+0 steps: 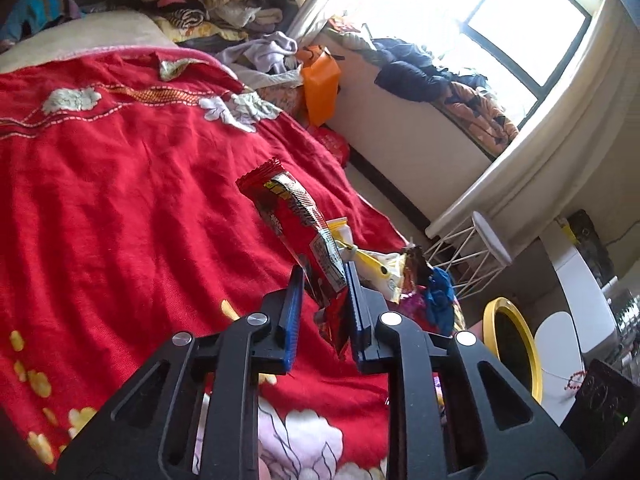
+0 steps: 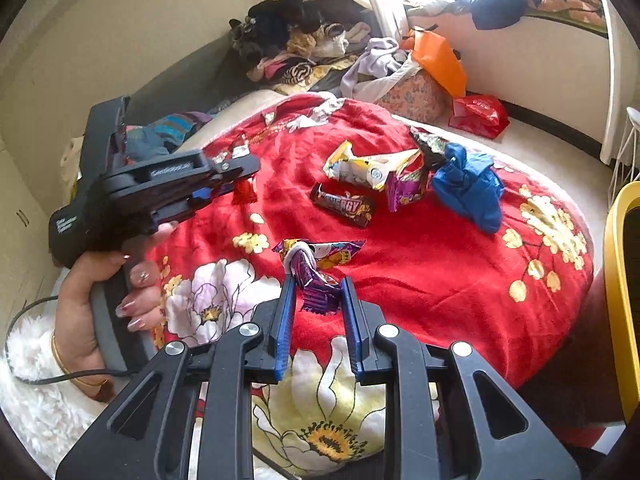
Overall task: Collect trash
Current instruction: 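Grasp the purple wrapper with the right gripper while the left grasps the red wrapper, then carry the red and purple wrappers over the yellow bin with both tools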
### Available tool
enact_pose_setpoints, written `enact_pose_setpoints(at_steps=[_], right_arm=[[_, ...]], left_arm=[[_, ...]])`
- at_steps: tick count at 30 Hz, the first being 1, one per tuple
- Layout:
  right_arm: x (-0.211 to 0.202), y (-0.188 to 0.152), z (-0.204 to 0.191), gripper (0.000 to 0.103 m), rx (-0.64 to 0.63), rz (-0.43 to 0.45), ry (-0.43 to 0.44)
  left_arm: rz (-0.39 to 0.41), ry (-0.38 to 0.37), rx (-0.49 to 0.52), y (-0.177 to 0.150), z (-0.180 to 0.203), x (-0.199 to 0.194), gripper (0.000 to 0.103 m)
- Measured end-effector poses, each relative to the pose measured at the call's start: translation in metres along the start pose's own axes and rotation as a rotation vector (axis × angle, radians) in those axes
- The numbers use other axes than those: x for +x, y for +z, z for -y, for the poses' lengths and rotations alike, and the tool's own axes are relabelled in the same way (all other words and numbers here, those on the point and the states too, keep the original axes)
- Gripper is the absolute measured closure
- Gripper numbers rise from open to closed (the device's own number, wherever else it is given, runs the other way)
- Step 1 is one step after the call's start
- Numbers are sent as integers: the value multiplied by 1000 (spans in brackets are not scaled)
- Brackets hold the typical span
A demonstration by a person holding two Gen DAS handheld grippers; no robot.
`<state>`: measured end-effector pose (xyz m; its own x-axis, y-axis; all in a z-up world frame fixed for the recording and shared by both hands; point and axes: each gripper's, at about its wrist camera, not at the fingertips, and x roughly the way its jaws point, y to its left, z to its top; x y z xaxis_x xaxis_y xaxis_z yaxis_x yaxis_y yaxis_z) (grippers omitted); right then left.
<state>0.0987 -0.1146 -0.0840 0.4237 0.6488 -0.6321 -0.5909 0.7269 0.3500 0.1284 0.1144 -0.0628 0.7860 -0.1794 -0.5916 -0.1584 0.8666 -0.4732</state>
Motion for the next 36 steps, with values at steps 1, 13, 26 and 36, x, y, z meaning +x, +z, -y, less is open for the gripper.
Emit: enact_pose_setpoints(at_steps=[1, 13, 26, 36], right_arm=[[-4, 1, 0, 81, -2, 10, -2], [-34, 10, 3, 81, 11, 92, -27], [-66, 15, 22, 81, 38, 172, -94], [-88, 19, 32, 81, 62, 236, -136]], left_arm=[[2, -1, 4, 0, 1, -2, 92], [18, -56, 86, -5, 32, -23, 94], [19, -118, 156, -8, 63, -32, 94], [12, -171, 216, -17, 93, -35, 94]])
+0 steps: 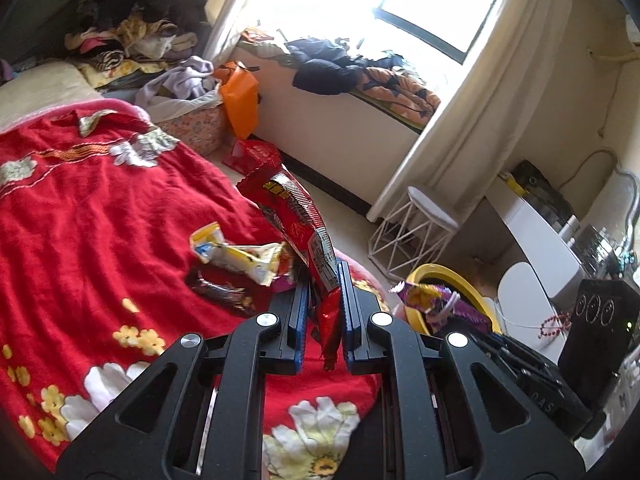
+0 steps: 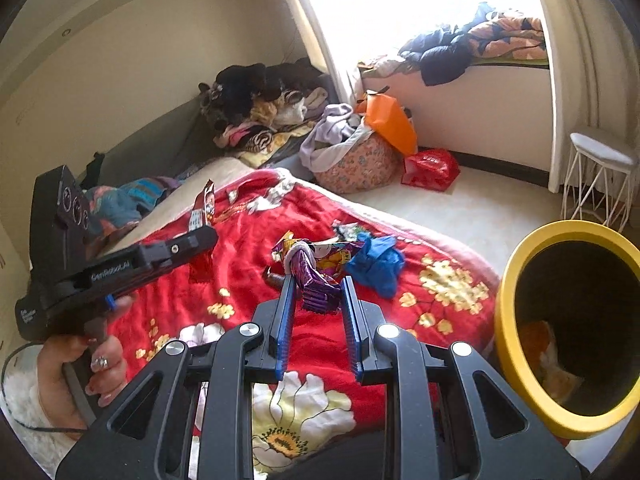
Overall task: Collect trash
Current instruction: 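Carry the red and purple wrappers over the yellow bin with both tools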
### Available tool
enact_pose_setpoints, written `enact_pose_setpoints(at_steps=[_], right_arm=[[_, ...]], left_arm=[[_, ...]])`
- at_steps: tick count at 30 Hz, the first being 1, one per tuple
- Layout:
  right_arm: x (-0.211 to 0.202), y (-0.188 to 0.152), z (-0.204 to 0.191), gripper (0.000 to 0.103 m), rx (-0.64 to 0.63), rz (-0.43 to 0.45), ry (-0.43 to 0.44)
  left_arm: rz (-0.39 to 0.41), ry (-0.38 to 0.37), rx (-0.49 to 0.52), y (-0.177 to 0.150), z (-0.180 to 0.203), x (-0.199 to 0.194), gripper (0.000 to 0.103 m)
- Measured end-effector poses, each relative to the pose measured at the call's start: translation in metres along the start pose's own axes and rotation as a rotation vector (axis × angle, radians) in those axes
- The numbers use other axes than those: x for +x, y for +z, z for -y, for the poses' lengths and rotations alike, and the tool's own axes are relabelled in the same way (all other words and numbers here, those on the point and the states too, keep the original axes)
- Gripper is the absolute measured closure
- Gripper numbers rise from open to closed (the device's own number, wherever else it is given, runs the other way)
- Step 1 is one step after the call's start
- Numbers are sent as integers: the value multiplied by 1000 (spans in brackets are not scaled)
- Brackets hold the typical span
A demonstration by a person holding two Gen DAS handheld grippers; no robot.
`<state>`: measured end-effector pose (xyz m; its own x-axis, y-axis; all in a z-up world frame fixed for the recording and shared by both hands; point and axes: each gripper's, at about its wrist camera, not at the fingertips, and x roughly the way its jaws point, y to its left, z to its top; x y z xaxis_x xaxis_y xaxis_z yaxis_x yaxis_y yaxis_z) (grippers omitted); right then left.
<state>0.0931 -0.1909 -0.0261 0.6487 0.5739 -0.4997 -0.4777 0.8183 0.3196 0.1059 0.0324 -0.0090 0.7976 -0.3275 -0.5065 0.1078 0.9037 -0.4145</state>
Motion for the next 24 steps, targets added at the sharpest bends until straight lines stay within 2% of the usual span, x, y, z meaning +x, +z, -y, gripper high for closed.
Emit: enact_pose_setpoints(at_steps=[24], right_arm=[[-42, 7, 56, 81, 104, 103, -143]], left_arm=[[-41, -107, 104, -11, 58, 15, 94]])
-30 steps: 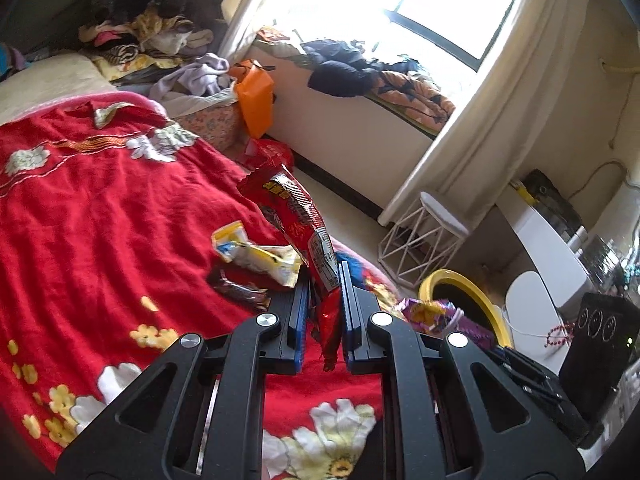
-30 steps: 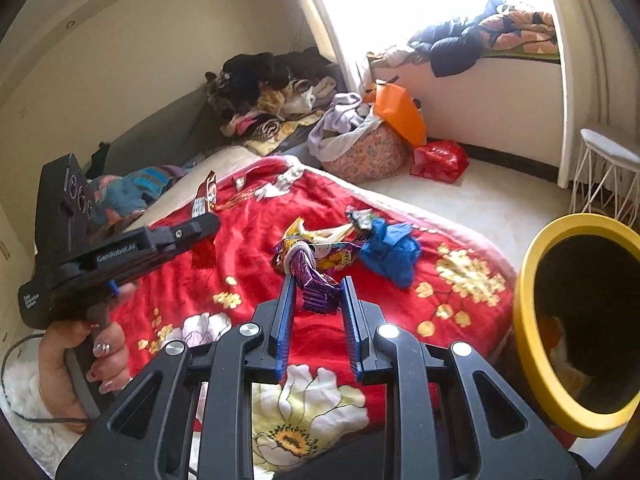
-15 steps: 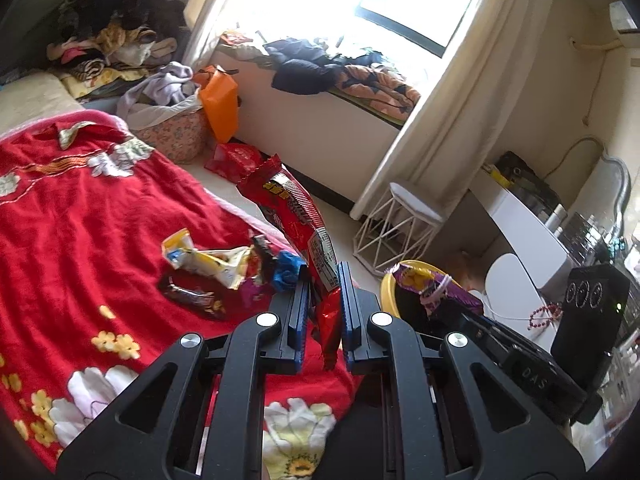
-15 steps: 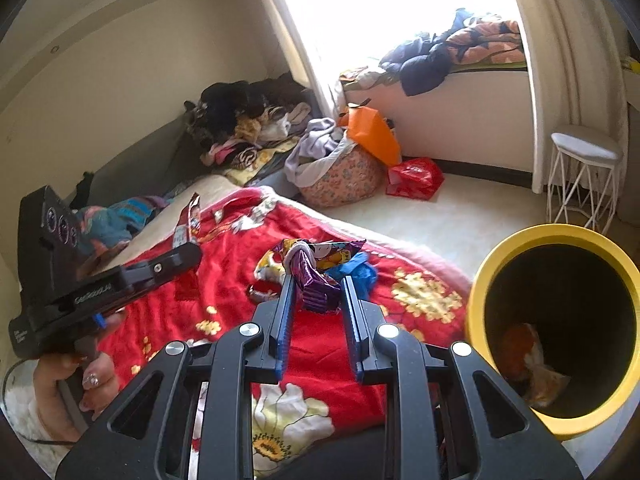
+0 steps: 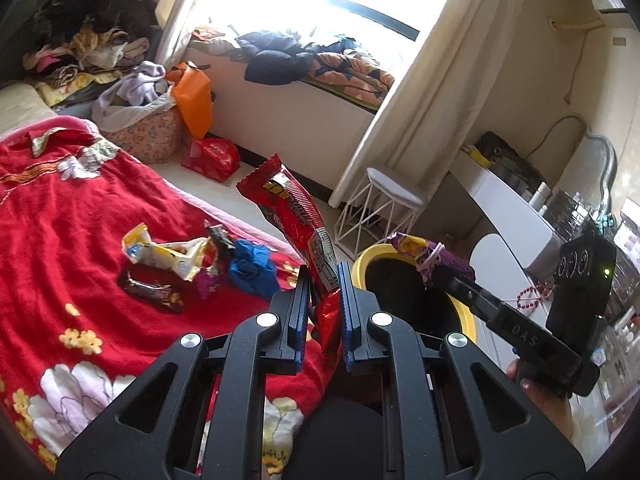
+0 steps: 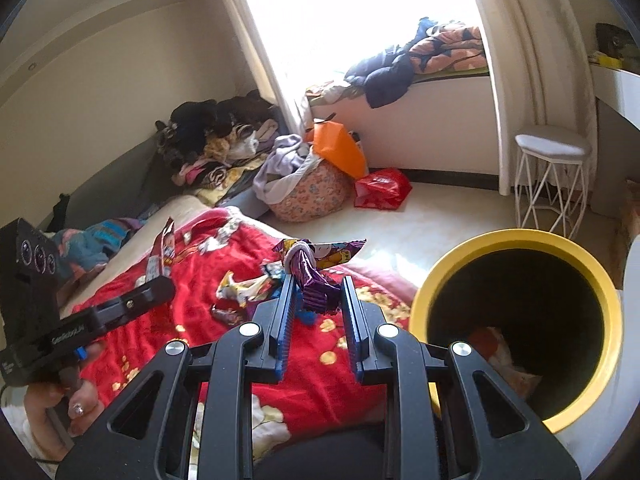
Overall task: Collect trash
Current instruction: 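Carry the red and purple wrappers over the yellow bin with both tools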
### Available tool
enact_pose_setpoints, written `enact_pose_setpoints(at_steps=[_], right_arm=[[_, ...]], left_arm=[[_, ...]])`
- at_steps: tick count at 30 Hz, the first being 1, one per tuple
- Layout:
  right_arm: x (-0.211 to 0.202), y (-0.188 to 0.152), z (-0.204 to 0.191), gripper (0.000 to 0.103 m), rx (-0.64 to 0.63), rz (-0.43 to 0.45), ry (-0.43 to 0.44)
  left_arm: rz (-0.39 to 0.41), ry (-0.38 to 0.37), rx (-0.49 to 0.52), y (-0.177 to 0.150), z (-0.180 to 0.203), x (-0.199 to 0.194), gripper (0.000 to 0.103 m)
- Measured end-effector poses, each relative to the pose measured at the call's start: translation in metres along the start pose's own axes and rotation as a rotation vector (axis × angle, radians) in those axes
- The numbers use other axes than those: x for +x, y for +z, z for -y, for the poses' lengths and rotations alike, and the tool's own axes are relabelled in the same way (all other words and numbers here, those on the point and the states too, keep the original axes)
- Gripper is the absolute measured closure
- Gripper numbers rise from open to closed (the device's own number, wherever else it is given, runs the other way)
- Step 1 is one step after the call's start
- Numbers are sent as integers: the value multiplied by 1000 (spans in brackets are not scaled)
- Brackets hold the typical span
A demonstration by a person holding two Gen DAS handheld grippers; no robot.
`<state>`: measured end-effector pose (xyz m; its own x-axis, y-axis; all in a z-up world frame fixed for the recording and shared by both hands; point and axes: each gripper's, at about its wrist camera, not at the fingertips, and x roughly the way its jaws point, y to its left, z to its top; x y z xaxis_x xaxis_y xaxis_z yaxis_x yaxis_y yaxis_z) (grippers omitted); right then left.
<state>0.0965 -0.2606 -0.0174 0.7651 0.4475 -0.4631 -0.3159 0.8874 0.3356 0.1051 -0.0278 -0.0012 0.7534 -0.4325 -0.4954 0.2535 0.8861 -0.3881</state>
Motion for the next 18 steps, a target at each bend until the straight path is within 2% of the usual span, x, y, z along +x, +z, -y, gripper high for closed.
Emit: enact_pose_setpoints(at_steps=[18], right_arm=[[-20, 6, 42, 81, 82, 61, -105]], left_arm=[[-48, -69, 80, -8, 39, 21, 94]])
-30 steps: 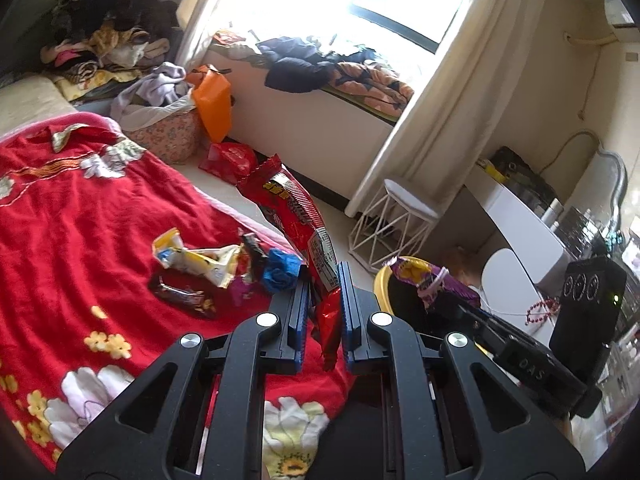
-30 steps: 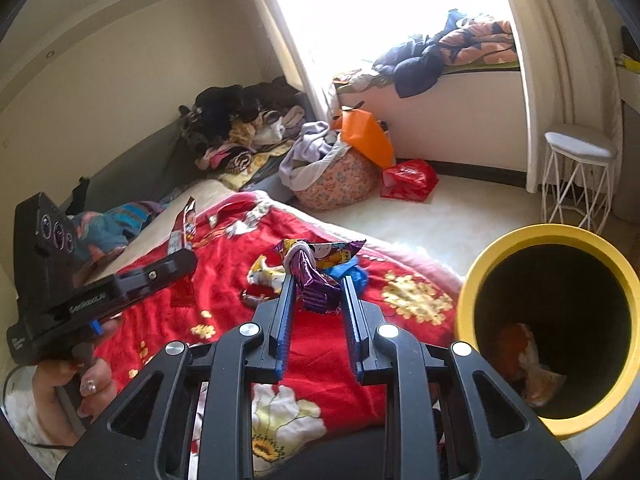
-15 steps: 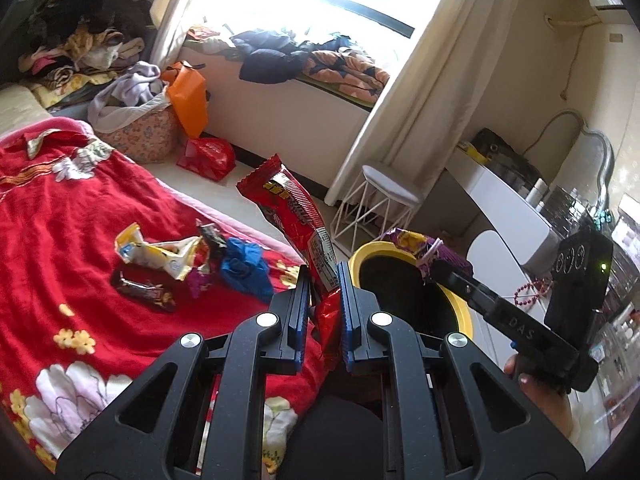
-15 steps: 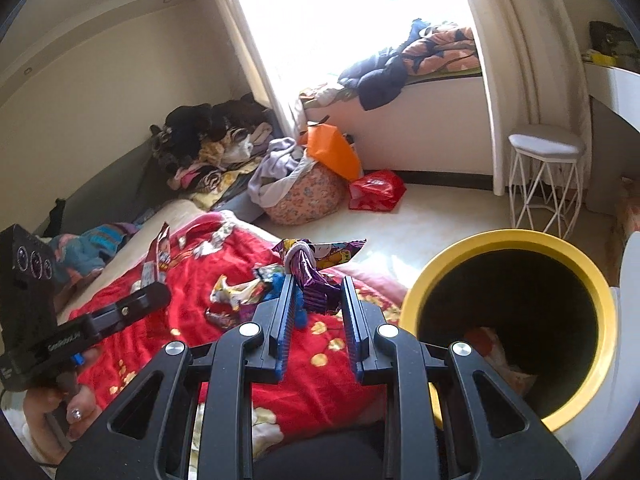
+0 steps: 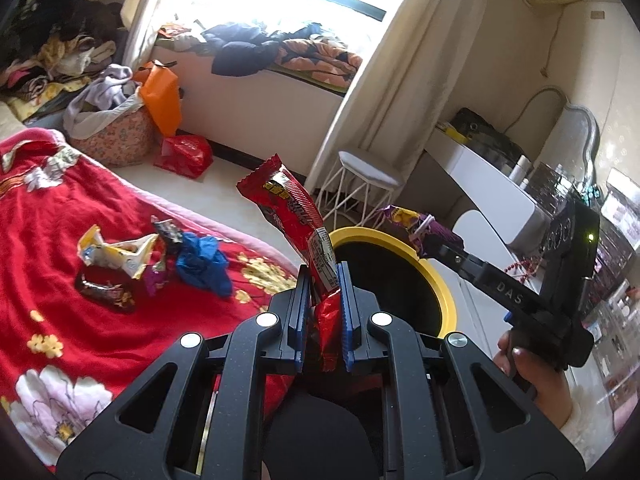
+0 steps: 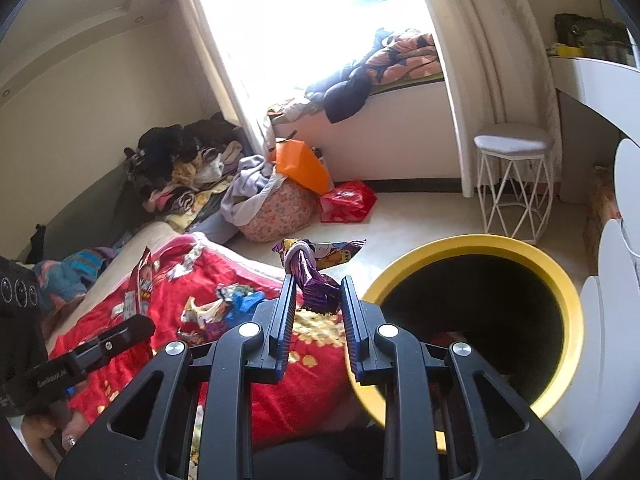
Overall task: Collect trash
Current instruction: 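Carry the red and purple wrappers over the yellow bin with both tools, then open both grippers over the bin to drop the wrappers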
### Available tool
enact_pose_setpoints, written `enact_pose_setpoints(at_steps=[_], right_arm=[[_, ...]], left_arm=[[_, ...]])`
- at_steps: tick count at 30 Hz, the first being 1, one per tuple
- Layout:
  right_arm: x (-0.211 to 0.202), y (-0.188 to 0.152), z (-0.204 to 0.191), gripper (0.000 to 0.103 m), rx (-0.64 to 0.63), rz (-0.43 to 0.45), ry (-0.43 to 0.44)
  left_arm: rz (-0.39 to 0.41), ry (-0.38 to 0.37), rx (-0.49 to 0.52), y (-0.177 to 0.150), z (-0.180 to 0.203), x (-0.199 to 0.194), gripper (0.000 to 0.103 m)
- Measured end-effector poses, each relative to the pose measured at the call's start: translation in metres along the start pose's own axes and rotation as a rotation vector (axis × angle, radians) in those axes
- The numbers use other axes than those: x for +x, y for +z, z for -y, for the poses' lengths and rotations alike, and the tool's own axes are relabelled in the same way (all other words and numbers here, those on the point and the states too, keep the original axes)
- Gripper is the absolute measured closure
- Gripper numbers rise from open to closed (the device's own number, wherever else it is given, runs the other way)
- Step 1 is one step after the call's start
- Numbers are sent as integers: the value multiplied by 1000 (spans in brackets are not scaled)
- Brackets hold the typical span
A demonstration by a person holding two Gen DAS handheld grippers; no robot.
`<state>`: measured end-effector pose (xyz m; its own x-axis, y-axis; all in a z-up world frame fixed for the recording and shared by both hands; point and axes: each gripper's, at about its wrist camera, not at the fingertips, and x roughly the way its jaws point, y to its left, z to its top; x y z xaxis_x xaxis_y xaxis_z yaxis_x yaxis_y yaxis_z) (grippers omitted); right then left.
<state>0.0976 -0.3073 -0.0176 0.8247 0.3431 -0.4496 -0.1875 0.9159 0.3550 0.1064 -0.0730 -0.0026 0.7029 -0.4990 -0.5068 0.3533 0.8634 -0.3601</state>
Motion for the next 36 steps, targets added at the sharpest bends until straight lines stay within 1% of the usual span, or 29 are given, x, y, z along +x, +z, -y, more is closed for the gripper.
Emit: enact_pose_setpoints(at_steps=[8, 19, 29, 36], right_arm=[[-4, 2, 18, 81, 35, 17, -40], [-7, 1, 45, 81, 95, 25, -105], [-8, -3, 71, 81, 149, 24, -168], [-2, -12, 88, 81, 174, 2, -221]], left_arm=[[-15, -30, 40, 0, 19, 12, 94], [-45, -52, 89, -1, 41, 34, 94], [-93, -60, 128, -5, 56, 62, 94], [-140, -75, 137, -9, 61, 88, 94]])
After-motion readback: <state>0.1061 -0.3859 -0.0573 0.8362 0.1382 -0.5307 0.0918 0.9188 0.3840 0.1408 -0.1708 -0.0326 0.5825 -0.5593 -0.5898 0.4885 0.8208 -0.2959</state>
